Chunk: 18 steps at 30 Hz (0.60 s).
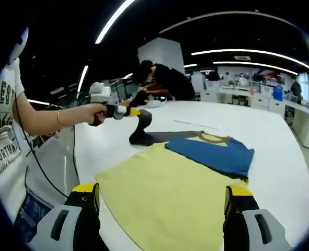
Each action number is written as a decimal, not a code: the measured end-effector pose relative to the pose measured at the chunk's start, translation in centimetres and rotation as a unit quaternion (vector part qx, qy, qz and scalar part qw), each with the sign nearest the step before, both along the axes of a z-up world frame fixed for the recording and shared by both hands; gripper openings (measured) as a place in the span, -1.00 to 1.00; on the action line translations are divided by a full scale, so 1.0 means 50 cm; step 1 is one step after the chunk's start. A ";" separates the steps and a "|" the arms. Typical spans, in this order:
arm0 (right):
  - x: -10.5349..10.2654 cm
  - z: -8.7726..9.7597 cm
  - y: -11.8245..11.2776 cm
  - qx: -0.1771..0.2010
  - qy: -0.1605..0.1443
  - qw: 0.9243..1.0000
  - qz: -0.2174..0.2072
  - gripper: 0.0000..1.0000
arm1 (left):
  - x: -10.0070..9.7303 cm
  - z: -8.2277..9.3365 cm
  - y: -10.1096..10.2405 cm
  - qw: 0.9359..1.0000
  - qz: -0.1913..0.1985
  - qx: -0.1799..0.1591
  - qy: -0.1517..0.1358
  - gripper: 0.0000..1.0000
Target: Fold the garment on the visible template until the final outline fits inside the template.
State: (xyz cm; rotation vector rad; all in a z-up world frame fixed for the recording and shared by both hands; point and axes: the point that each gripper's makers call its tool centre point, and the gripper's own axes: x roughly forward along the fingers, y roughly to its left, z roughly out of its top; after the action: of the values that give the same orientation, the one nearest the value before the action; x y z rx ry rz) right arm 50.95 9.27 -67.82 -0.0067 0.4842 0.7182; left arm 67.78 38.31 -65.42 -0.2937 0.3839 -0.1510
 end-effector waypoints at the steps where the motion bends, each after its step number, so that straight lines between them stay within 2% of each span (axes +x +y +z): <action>1: 0.000 0.000 -0.001 0.000 0.000 1.000 0.000 0.98 | 0.002 0.002 -0.005 1.000 -0.001 -0.001 -0.001 -0.99; 18: -0.001 -0.009 -0.011 0.001 0.007 1.000 -0.006 0.98 | 0.037 0.013 -0.089 0.999 -0.022 -0.028 -0.011 -0.99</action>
State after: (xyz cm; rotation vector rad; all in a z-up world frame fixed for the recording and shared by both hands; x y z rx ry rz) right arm 50.88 8.74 -68.25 0.0038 0.4972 0.7071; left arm 69.64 33.85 -64.78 -0.3392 0.3650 -0.2086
